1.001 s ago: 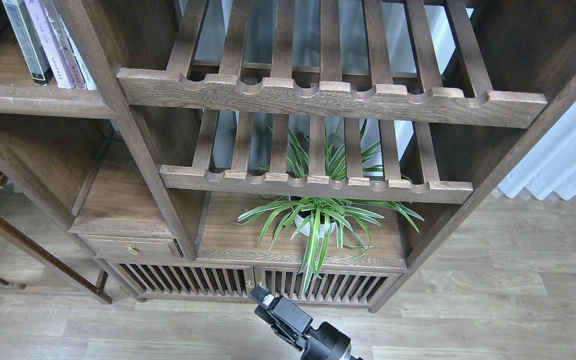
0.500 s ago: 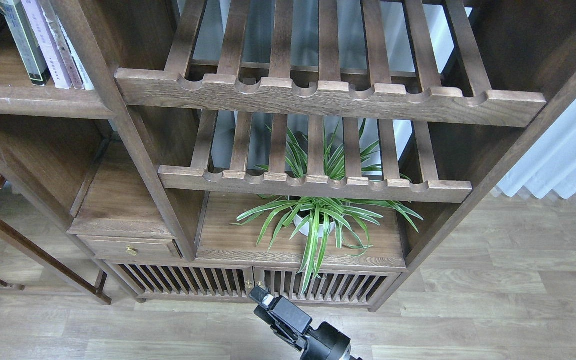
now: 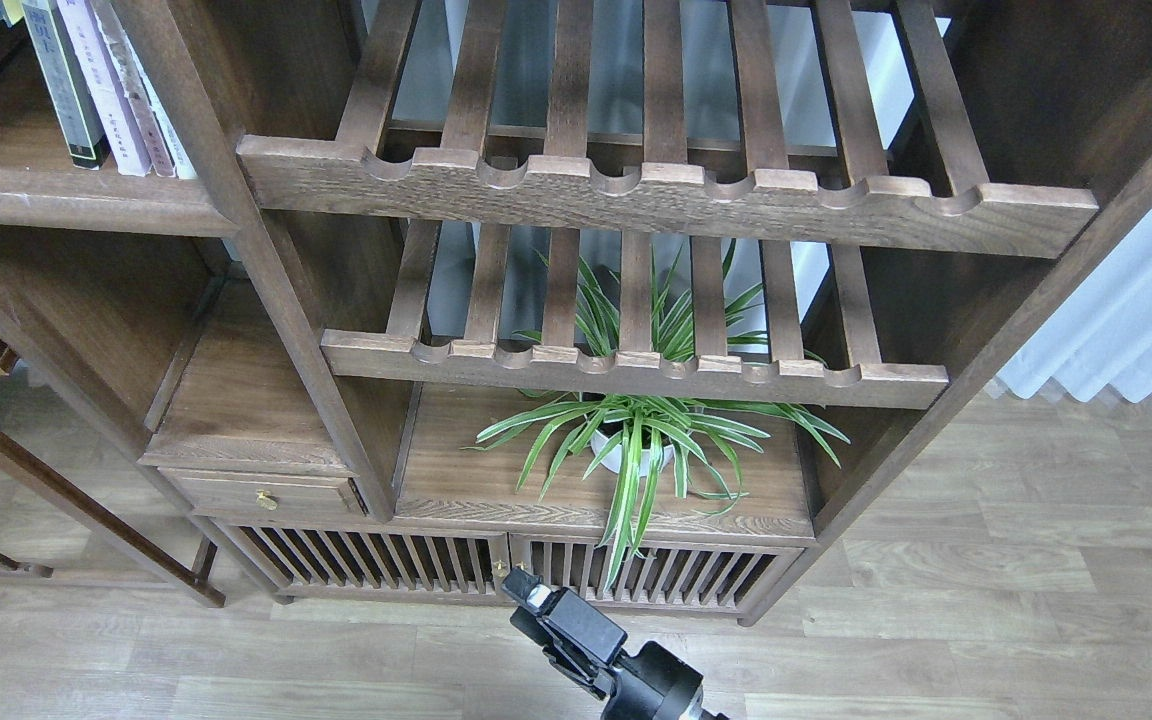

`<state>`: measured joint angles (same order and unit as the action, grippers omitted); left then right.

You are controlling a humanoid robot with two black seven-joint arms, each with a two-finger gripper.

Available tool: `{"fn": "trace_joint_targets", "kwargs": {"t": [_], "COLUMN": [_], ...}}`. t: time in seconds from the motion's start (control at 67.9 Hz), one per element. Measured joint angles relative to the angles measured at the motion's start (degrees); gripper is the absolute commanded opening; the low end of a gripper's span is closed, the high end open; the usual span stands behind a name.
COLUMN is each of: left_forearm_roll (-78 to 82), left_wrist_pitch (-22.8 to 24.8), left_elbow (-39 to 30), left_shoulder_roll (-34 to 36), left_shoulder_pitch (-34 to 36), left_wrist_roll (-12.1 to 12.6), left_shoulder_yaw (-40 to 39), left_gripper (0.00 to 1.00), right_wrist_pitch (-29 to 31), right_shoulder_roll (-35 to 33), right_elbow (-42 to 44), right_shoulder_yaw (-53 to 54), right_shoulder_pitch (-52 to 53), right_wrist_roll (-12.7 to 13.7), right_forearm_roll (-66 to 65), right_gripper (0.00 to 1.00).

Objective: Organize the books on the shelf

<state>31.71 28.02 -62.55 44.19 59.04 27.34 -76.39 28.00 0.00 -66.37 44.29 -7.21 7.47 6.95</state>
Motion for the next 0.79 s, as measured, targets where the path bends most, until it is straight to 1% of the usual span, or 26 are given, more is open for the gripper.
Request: {"fn": "trace_joint_targets", "kwargs": {"t": [0.235, 0.442, 0.795], "left_forearm_roll": [5.95, 7.05, 7.51], "left_wrist_pitch": [0.01, 0.01, -0.03], "left_elbow": [2.6, 3.75, 5.06], "left_shoulder_roll": [-0.06, -0.11, -5.16], "left_shoulder_pitch": [-0.04, -0.26, 1.08], "left_wrist_roll": [0.13, 0.08, -0.21], "left_shoulder_yaw": [-3.82, -4.43, -3.89], "left_gripper": [0.07, 0.06, 0.06], "right_wrist_pitch": [0.0, 0.0, 0.0], "right_shoulder_roll": [0.0, 0.0, 0.0], "right_elbow": [0.02, 0.02, 0.02], "right_shoulder_yaw": [0.01, 0.01, 0.01], "right_shoulder_pitch": [-0.01, -0.13, -0.26], "right_wrist_roll": [0.0, 0.0, 0.0], "right_forearm_roll": [0.0, 0.07, 0.32], "right_gripper": [0.99, 0.99, 0.99]}}
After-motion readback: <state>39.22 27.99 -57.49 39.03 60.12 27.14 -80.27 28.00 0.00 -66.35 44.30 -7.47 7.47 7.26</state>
